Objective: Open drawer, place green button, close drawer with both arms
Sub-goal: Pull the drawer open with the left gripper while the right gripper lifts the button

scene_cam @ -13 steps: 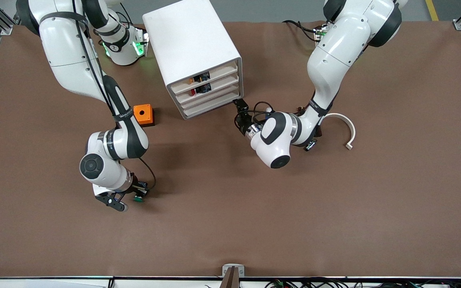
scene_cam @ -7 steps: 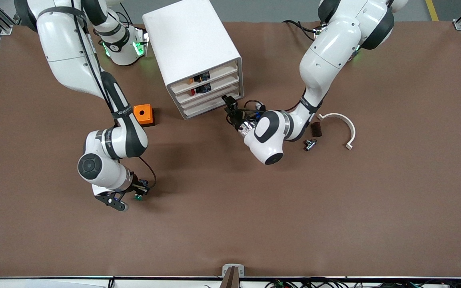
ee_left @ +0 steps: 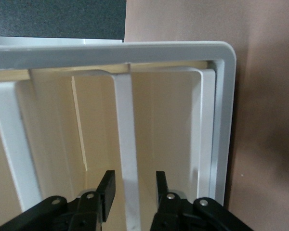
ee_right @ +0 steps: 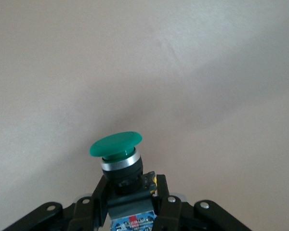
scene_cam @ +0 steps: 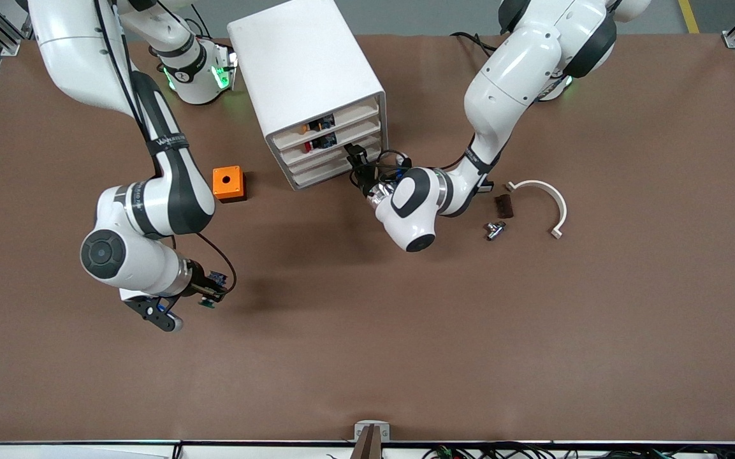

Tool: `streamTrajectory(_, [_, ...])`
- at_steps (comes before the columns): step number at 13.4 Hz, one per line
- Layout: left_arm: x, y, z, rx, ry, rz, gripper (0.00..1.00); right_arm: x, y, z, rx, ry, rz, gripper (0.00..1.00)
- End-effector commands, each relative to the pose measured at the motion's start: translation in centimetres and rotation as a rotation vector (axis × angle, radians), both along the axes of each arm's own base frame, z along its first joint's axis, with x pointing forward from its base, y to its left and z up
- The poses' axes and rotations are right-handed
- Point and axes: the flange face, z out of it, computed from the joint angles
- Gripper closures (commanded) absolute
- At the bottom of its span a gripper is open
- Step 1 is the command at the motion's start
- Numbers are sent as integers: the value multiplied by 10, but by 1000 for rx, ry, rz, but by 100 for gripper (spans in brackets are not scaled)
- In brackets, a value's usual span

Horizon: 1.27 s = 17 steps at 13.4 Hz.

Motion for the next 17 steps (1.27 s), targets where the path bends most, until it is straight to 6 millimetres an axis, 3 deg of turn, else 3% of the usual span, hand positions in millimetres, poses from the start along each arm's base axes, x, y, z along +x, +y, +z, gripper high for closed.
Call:
streamTrajectory(1, [-6,-9,-8,2,15,6,67,3,11,30,16,51,-62,100])
streamTrajectory(3, [1,-5,-9,5,5,19,96,1,16,39,63,84,-112,100])
streamTrajectory(4, [10,1,-7,2,-4,32,99,0,18,46,65,109,-132,100])
streamTrajectory(6, [34,7,4,-7,-41,59,100,-2,24,64,56,142,-176,100])
streamTrajectory(8, [69,32,8,19,-92,107,100,-8,41,74,55,150,-203,100])
streamTrajectory(11, [110,52,15,13,-206,160,99,-26,79,92,50,155,-264,99])
streamTrajectory(12, [117,57,16,1,-228,169,98,-36,100,95,42,164,-291,99])
streamTrajectory(15, [134,74,20,-50,-275,178,91,-66,161,96,3,188,-380,99])
streamTrajectory(16, [136,77,20,-58,-280,178,80,-77,176,98,-7,191,-407,99])
streamTrajectory(17, [136,77,20,-64,-284,175,50,-89,190,95,-21,196,-430,99])
